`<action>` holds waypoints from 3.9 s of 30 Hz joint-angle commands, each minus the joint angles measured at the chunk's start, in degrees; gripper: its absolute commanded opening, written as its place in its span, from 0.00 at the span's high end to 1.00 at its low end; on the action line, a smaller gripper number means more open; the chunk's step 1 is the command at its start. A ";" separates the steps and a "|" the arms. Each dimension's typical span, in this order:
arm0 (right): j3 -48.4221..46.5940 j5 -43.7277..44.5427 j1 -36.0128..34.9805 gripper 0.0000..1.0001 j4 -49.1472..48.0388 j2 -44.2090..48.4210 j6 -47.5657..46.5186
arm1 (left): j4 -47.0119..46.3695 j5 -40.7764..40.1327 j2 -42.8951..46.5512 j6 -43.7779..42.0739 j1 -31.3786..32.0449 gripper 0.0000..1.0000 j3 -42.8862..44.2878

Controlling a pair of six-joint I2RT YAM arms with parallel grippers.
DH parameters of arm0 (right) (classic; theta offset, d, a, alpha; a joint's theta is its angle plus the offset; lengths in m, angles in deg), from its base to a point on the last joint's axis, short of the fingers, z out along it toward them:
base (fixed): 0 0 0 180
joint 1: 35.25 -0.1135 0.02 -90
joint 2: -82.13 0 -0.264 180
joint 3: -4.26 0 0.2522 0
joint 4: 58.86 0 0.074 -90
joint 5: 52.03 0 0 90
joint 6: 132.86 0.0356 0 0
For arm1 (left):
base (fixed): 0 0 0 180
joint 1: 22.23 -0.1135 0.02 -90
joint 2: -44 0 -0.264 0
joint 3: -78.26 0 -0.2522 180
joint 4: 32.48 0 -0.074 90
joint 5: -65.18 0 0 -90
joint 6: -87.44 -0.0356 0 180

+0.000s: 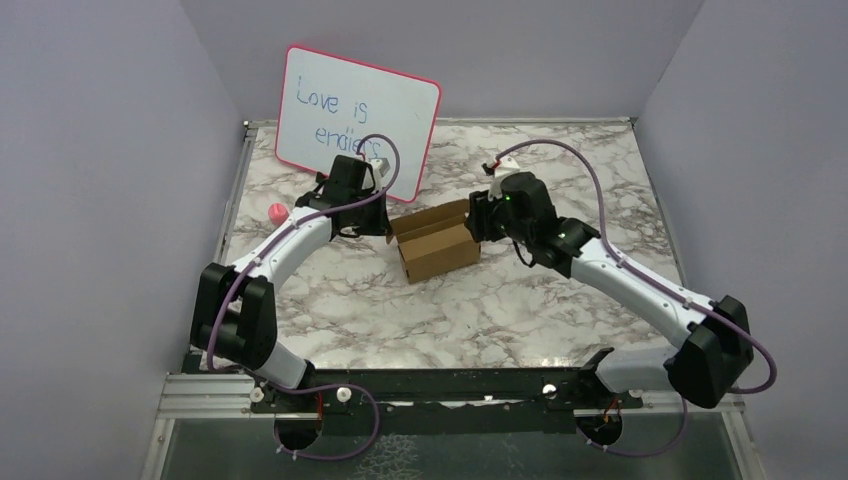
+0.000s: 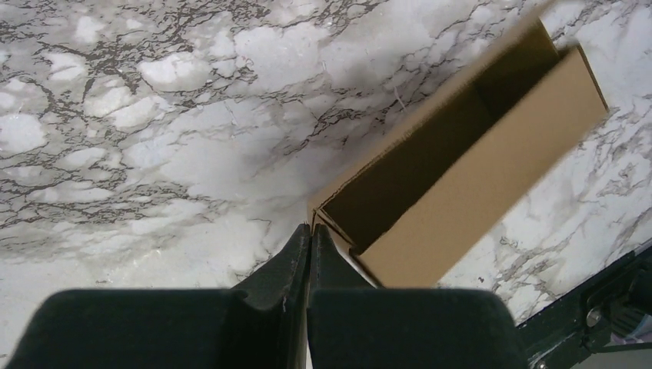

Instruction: Fold the paper box

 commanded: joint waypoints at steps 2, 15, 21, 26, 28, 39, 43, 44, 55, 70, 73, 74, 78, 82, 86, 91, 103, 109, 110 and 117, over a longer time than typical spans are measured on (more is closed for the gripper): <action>4.05 -6.51 -0.44 0.45 -2.11 7.02 -3.00 | -1.70 2.03 4.09 0.26 0.29 1.00 -1.09; 19.41 -9.00 -0.48 0.52 -14.13 4.95 2.87 | -1.81 2.98 5.51 -0.39 1.17 1.00 -2.52; 20.62 -9.95 -0.52 0.57 -23.51 -1.30 1.25 | -1.89 4.04 5.07 -2.01 2.04 1.00 -2.66; 19.01 -11.02 -0.46 0.57 -29.21 -5.00 -1.77 | -1.81 6.86 4.62 -4.68 4.08 1.00 -2.30; 17.85 -12.45 -0.46 0.57 -30.60 -6.56 -3.34 | -1.83 8.27 4.20 -5.72 5.13 1.00 -1.97; 13.21 -20.20 -0.58 0.57 -32.98 -11.72 -8.61 | 1.68 10.66 0.71 -9.99 10.84 1.00 1.46; 13.36 -18.84 -0.56 0.57 -32.33 -11.28 -8.79 | 3.49 5.89 0.73 -10.90 11.02 1.00 1.77; 13.76 -17.94 -0.55 0.56 -32.18 -10.73 -8.22 | 4.14 3.77 0.65 -11.03 11.02 0.99 2.08; 15.62 -15.97 -0.46 0.50 -29.79 -8.25 -8.11 | 5.96 -2.08 -0.88 -13.33 10.96 0.94 5.96; 16.93 -18.48 -1.93 0.50 -40.00 -12.29 0.05 | 10.52 -3.73 -4.74 -23.89 10.86 0.89 13.39; 15.54 -18.34 -2.07 0.50 -41.58 -13.59 0.87 | 11.27 -4.40 -6.13 -25.30 10.65 0.88 14.60; 14.94 -18.39 -2.05 0.50 -41.78 -14.03 1.05 | 11.35 -4.67 -6.56 -25.41 10.47 0.88 14.97; 13.99 -18.34 -2.11 0.50 -40.80 -13.97 1.53 | 12.29 -6.07 -7.53 -24.52 9.97 0.83 16.95; 15.34 -16.02 -2.09 0.48 -36.84 -9.32 -0.06 | 12.20 -9.29 -5.48 -22.38 9.96 0.76 17.09; 11.09 -12.06 -1.99 0.51 -24.99 -4.97 -7.73 | 12.04 -14.90 -2.49 -18.45 9.89 0.67 16.60; 5.63 -9.30 0.19 0.47 -16.96 -1.24 -17.12 | 10.11 -17.63 2.92 -12.43 7.40 0.55 13.32; -4.97 -24.56 14.20 0.26 -12.05 -7.34 -35.67 | 2.17 -7.62 11.63 -6.27 0.76 0.48 2.17; -14.39 -35.60 19.43 0.32 -1.85 -15.56 -43.37 | 1.40 -4.50 10.94 -2.42 1.37 0.47 1.06; -15.64 -37.14 19.75 0.32 -0.26 -16.65 -44.22 | 1.18 -5.52 11.10 -1.58 2.14 0.47 0.79; -21.08 -40.38 20.34 0.35 5.47 -22.90 -51.23 | -1.49 -13.59 13.07 1.57 9.58 0.47 -0.98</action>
